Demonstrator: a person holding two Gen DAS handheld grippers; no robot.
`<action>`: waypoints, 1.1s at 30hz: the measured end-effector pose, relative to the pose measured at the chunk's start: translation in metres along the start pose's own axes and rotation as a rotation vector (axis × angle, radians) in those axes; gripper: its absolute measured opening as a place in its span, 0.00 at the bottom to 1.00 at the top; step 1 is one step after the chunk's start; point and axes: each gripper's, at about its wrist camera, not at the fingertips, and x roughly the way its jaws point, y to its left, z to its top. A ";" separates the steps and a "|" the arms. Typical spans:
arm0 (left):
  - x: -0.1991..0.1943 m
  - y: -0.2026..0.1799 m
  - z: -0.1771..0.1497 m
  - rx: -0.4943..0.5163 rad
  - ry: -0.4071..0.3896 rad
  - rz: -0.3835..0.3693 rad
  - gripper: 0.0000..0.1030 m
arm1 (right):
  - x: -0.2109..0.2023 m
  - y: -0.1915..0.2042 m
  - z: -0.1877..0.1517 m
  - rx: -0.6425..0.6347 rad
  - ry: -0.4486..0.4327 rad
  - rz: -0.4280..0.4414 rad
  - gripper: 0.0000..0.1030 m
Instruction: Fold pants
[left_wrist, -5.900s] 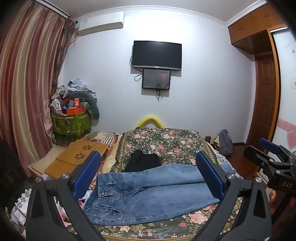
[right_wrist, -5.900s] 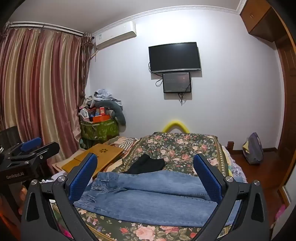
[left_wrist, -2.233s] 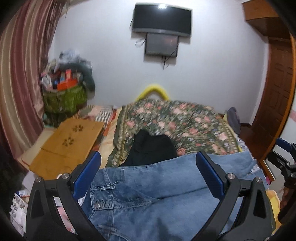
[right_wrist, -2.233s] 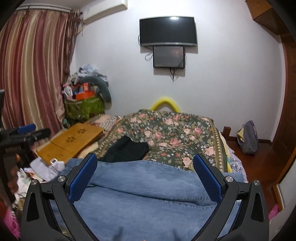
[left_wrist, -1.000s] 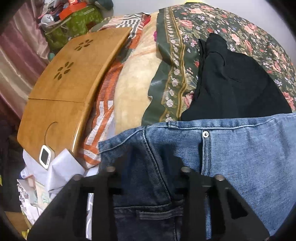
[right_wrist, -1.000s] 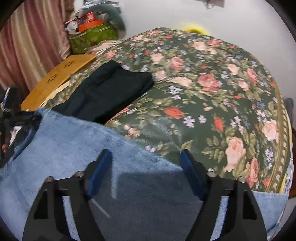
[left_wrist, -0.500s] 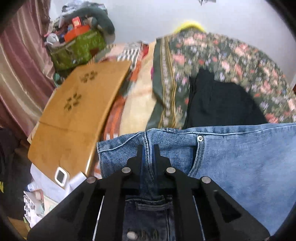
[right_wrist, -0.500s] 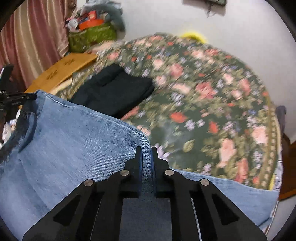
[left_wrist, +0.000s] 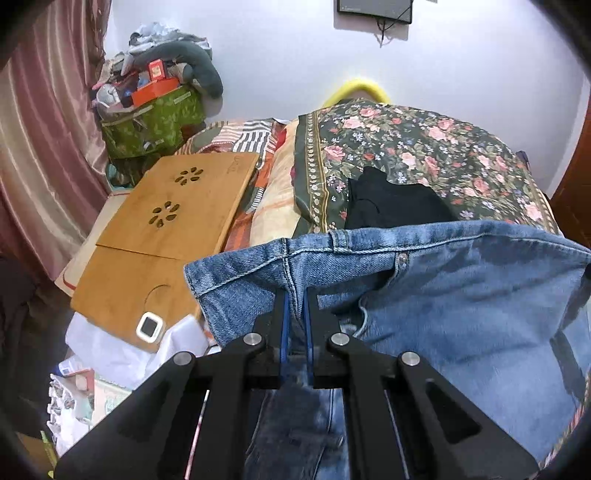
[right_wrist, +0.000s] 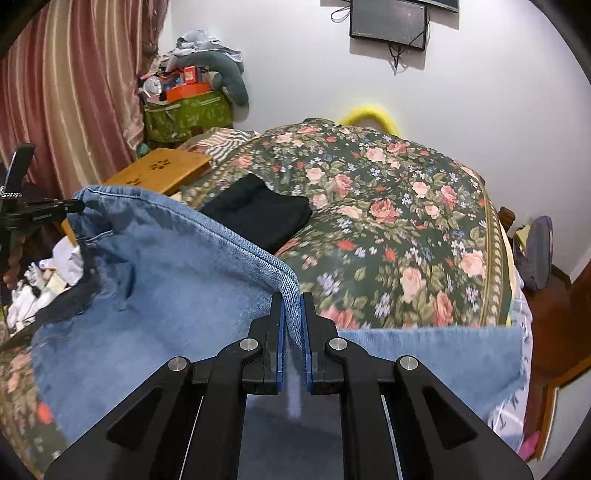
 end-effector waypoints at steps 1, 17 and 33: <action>-0.006 0.001 -0.006 0.007 -0.003 0.001 0.07 | -0.005 0.003 -0.004 0.001 -0.001 0.002 0.07; -0.050 0.038 -0.112 -0.049 0.111 -0.056 0.07 | -0.043 0.054 -0.084 0.021 0.063 0.035 0.06; -0.047 0.048 -0.165 -0.100 0.235 -0.095 0.07 | -0.032 0.059 -0.117 0.053 0.163 0.089 0.11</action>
